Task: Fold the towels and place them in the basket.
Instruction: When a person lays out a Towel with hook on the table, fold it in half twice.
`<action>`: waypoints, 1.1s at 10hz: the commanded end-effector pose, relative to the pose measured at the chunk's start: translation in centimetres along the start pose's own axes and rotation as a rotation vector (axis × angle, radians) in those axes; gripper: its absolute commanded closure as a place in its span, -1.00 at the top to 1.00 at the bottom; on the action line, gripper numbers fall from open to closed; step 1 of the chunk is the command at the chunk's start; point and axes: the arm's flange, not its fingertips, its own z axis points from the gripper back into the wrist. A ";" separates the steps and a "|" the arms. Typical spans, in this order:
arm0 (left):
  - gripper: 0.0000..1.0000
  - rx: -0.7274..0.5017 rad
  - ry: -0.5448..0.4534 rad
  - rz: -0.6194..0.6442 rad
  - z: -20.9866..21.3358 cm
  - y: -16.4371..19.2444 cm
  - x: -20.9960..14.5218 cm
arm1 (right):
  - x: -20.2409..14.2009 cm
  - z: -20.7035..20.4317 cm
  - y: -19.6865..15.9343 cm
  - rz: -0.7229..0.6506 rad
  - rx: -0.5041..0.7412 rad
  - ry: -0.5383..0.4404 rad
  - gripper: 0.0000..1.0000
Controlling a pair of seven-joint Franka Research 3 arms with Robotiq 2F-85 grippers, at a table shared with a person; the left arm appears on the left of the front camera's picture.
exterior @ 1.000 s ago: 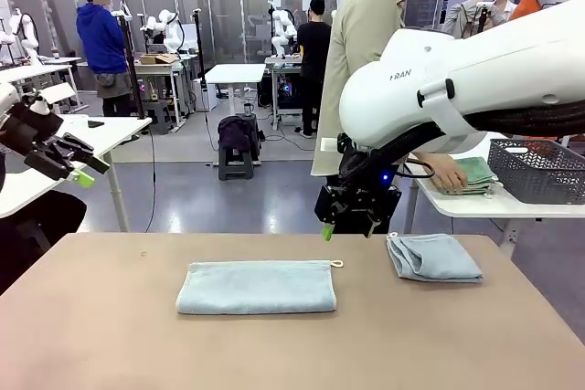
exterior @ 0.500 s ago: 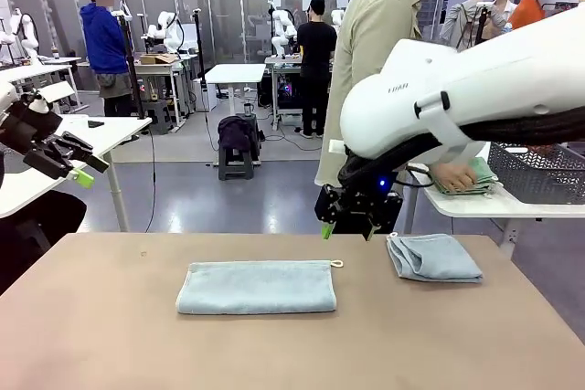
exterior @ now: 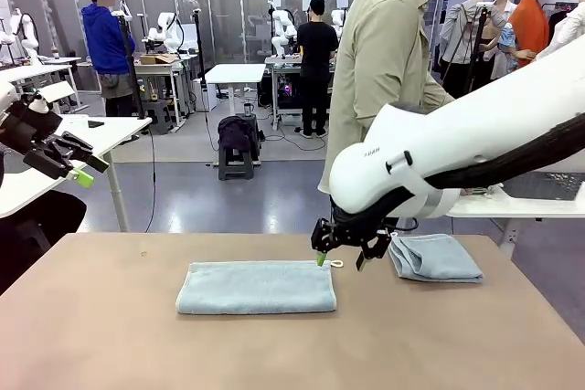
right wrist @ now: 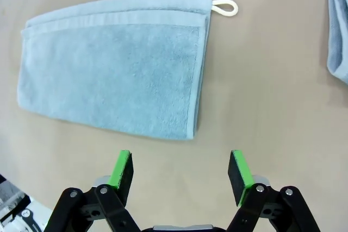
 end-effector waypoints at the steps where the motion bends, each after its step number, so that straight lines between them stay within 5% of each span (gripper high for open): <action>1: 0.79 0.005 0.015 0.001 0.2 -0.2 0.2 | 0.8 -2.1 0.6 -0.078 -0.027 -0.016 0.76; 2: 0.79 0.005 0.015 0.001 0.2 -0.2 0.2 | 1.2 -3.2 0.5 -0.098 -0.020 -0.002 0.98; 11: 0.79 0.005 0.015 0.001 0.2 -0.2 0.2 | 4.3 -8.5 0.9 -0.134 -0.019 0.008 1.00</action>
